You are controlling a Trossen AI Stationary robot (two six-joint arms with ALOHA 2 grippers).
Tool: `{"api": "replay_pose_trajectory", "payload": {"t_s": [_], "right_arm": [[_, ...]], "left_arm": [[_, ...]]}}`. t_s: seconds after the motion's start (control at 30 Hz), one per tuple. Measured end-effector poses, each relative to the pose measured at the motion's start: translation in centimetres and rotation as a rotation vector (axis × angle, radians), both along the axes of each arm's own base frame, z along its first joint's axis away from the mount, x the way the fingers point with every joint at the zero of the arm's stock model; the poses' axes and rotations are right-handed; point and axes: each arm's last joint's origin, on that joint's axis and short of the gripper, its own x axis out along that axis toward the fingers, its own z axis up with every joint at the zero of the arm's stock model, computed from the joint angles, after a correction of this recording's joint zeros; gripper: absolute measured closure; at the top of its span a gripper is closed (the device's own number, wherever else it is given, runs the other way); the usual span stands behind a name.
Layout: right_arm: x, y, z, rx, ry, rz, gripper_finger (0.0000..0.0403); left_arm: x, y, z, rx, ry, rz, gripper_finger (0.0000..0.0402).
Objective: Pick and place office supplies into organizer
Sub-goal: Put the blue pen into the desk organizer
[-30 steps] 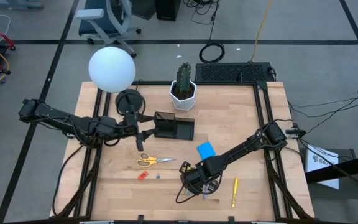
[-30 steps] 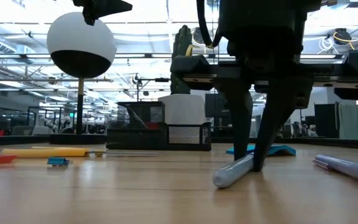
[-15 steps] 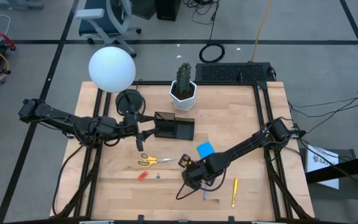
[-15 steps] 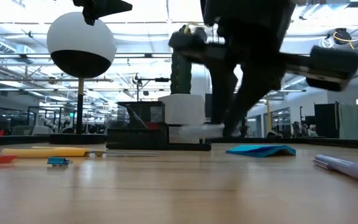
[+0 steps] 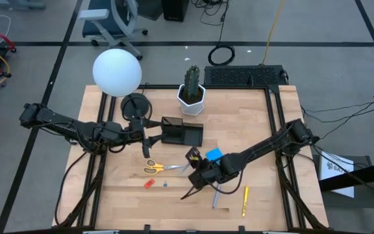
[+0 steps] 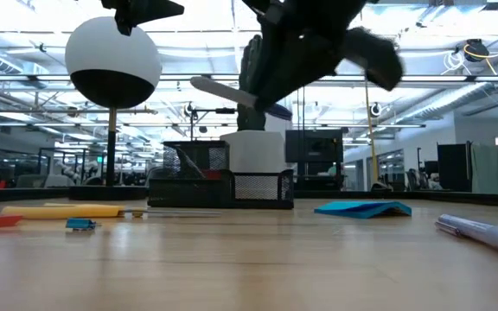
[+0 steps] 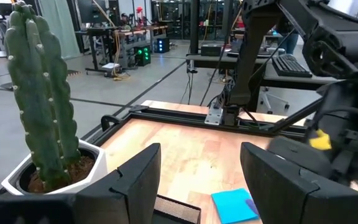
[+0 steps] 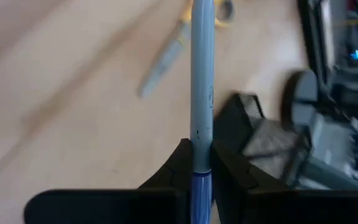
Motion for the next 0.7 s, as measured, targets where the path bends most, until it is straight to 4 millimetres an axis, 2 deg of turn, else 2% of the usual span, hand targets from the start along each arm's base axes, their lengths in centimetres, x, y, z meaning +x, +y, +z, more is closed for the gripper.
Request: {"api": "replay_pose_trajectory", "payload": {"t_s": [0.3, 0.7], "right_arm": [[0.6, -1.9, 0.8, -0.338, -0.079, -0.125, 0.0377], [2.2, -3.1, 2.6, -0.525, -0.28, -0.319, 0.0377]], "left_arm": [[0.0, -0.1, 0.0, -0.062, -0.013, -0.03, 0.0176], [0.0, -0.2, 0.1, -0.192, -0.05, -0.068, 0.0176]]}}
